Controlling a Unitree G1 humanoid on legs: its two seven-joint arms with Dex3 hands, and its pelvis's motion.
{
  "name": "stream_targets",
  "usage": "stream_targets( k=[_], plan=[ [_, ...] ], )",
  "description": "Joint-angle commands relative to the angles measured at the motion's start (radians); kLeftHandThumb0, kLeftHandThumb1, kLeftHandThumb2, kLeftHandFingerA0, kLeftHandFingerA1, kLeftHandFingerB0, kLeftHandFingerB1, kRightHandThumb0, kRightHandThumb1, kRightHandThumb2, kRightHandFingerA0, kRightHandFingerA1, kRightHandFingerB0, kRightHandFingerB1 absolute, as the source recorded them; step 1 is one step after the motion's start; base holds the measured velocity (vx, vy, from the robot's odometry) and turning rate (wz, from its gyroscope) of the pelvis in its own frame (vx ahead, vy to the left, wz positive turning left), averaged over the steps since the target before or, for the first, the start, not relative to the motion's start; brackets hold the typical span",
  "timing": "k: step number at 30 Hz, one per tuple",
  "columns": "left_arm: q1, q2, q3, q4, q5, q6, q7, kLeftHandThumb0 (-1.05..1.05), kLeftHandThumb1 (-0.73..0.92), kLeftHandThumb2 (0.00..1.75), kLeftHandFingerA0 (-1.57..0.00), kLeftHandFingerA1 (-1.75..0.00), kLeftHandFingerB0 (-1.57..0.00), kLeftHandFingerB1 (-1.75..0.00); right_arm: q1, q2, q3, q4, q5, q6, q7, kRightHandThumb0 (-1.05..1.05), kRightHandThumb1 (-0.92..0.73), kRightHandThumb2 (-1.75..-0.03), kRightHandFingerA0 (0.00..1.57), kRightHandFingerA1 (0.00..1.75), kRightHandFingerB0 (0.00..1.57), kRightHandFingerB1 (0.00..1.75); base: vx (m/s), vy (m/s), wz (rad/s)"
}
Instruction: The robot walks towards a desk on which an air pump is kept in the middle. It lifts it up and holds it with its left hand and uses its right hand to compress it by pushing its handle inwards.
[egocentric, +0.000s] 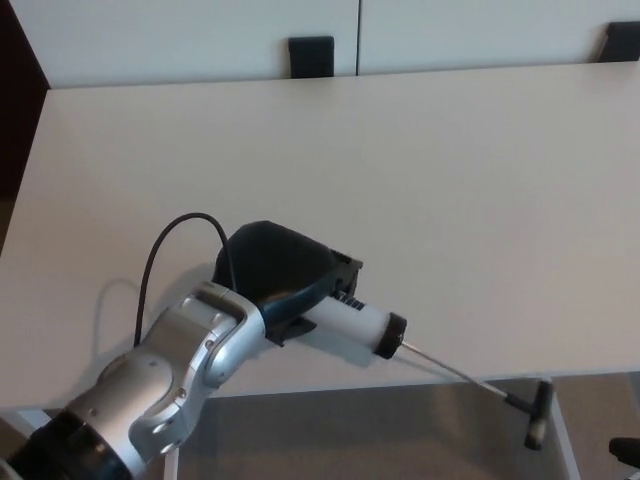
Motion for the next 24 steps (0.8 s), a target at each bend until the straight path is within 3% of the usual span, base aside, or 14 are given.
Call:
stream_targets(
  k=[1, 4, 7, 15, 18, 19, 21, 22, 24],
  plan=[
    [-0.003, -0.067, 0.271, -0.045, -0.409, 0.11, -0.273, -0.07, 0.83, 0.68, -0.73, -1.54, -0.57, -1.34, 0.198, 0.05, -0.079, -0.287, 0.147, 0.051, 0.003, -0.39, -0.62, -0.6, 0.91, 0.56, 0.77, 0.5, 0.0, 0.0, 0.0],
    [-0.027, -0.061, 0.315, -0.034, -0.441, 0.11, -0.312, -0.06, 0.82, 0.68, -0.74, -1.54, -0.59, -1.35, 0.297, 0.085, -0.101, -0.415, 0.212, 0.04, 0.013, -0.41, -0.61, -0.59, 0.95, 0.58, 0.8, 0.51, 0.0, 0.0, 0.0],
    [-0.061, -0.046, 0.37, -0.013, -0.493, 0.125, -0.372, -0.05, 0.81, 0.72, -0.86, -1.56, -0.69, -1.34, 0.433, 0.109, -0.107, -0.57, 0.281, -0.009, 0.06, -0.48, -0.63, -0.6, 0.92, 0.56, 0.78, 0.5, 0.0, 0.0, 0.0],
    [-0.091, -0.01, 0.429, 0.003, -0.523, 0.125, -0.44, -0.08, 0.8, 0.73, -0.87, -1.62, -0.71, -1.36, 0.573, 0.152, -0.114, -0.887, 0.4, -0.066, 0.054, -0.51, -0.67, -0.61, 0.92, 0.56, 0.76, 0.49, 0.0, 0.0, 0.0],
    [-0.096, 0.001, 0.442, 0.007, -0.523, 0.128, -0.453, -0.09, 0.81, 0.73, -0.87, -1.62, -0.71, -1.34, 0.599, 0.18, -0.108, -1.022, 0.428, -0.153, 0.038, -0.52, -0.71, -0.62, 0.85, 0.54, 0.69, 0.47, 0.0, 0.0, 0.0],
    [-0.098, 0.008, 0.444, 0.0, -0.514, 0.136, -0.455, -0.09, 0.79, 0.74, -0.87, -1.6, -0.71, -1.33, 0.589, 0.195, -0.121, -1.077, 0.415, -0.213, 0.021, -0.58, -0.75, -0.63, 0.65, 0.42, 0.57, 0.4, 0.0, 0.0, 0.0],
    [-0.1, 0.015, 0.447, -0.008, -0.503, 0.146, -0.459, -0.09, 0.79, 0.74, -0.87, -1.6, -0.71, -1.33, 0.575, 0.212, -0.139, -1.132, 0.398, -0.272, 0.003, -0.58, -0.75, -0.63, 0.65, 0.42, 0.57, 0.4, 0.0, 0.0, 0.0],
    [-0.102, 0.017, 0.451, -0.01, -0.505, 0.153, -0.465, -0.08, 0.78, 0.77, -0.88, -1.61, -0.71, -1.32, 0.549, 0.214, -0.164, -1.169, 0.389, -0.292, -0.021, -0.63, -0.77, -0.64, 0.42, 0.35, 0.42, 0.34, 0.0, 0.0, 0.0],
    [-0.104, 0.018, 0.458, -0.009, -0.511, 0.159, -0.476, -0.08, 0.78, 0.77, -0.88, -1.61, -0.71, -1.32, 0.518, 0.214, -0.198, -1.213, 0.383, -0.301, -0.049, -0.63, -0.77, -0.64, 0.42, 0.35, 0.42, 0.34, 0.0, 0.0, 0.0]
  ],
)
